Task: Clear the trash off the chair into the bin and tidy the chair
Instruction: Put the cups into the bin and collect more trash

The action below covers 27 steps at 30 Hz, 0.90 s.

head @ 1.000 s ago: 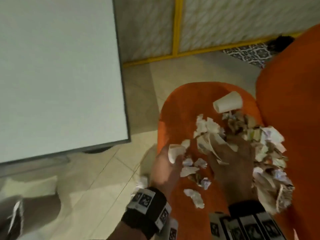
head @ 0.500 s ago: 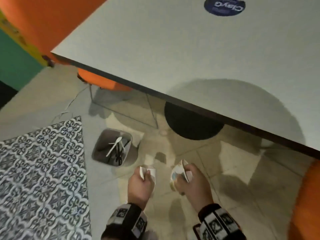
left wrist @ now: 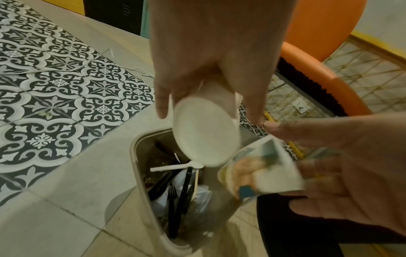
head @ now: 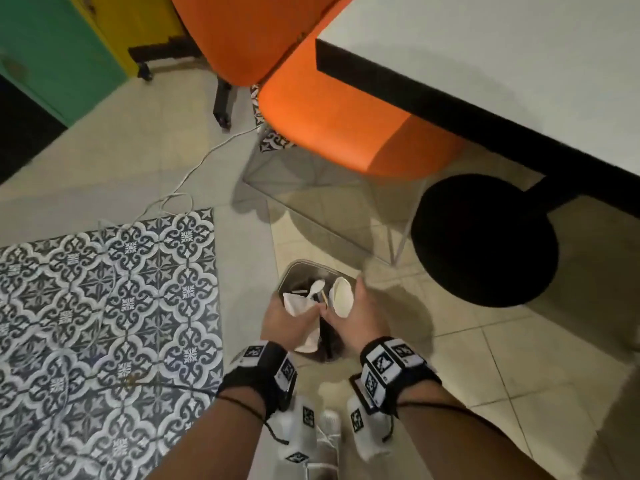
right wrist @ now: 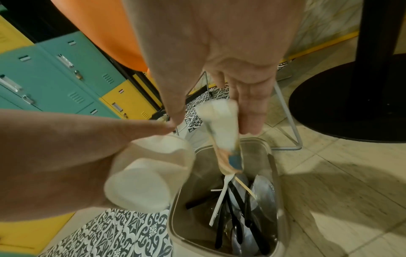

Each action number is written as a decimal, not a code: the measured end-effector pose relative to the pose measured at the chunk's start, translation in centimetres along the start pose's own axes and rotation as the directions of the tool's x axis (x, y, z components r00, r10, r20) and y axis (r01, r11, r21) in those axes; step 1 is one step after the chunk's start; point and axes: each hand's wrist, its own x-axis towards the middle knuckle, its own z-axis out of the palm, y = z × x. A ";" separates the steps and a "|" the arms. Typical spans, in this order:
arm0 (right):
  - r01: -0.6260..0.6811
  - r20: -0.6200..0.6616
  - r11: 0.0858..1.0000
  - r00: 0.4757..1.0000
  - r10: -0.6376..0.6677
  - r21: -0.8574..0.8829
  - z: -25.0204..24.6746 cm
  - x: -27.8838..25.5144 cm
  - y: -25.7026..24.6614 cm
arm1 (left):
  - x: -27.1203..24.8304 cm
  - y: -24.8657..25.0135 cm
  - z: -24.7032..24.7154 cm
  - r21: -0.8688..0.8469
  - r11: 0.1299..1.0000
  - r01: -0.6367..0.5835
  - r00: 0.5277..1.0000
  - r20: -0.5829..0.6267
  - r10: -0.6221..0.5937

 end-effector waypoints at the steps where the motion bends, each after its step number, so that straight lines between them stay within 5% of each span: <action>1: -0.010 0.021 1.000 1.000 0.011 -0.018 0.0 0.2 -0.1 | 0.6 -0.2 0.1 -0.015 1.000 -0.014 1.000 0.028 0.014; 4: -0.027 0.052 0.999 0.998 0.029 -0.034 -0.2 -0.4 0.8 | 1.3 -1.2 0.8 -0.031 0.999 -0.041 0.998 0.043 0.043; 10: -0.134 0.072 0.991 0.988 0.136 -0.026 -3.3 -4.4 4.7 | -0.9 -0.5 2.9 0.232 0.972 0.034 0.995 0.082 -0.054; 14: -0.171 0.035 0.984 0.985 0.169 0.044 -6.8 -7.6 8.8 | -4.7 1.9 6.5 0.353 0.926 -0.133 0.987 0.136 0.090; 21: -0.132 -0.254 0.966 0.949 0.188 0.222 -18.9 -16.7 20.8 | -20.2 8.8 20.5 0.240 0.834 -0.497 0.823 0.435 0.365; 27: -0.101 -0.525 0.947 0.812 0.254 0.304 -33.2 -27.3 37.0 | -37.0 11.8 37.3 0.092 0.722 -0.686 0.613 0.608 0.505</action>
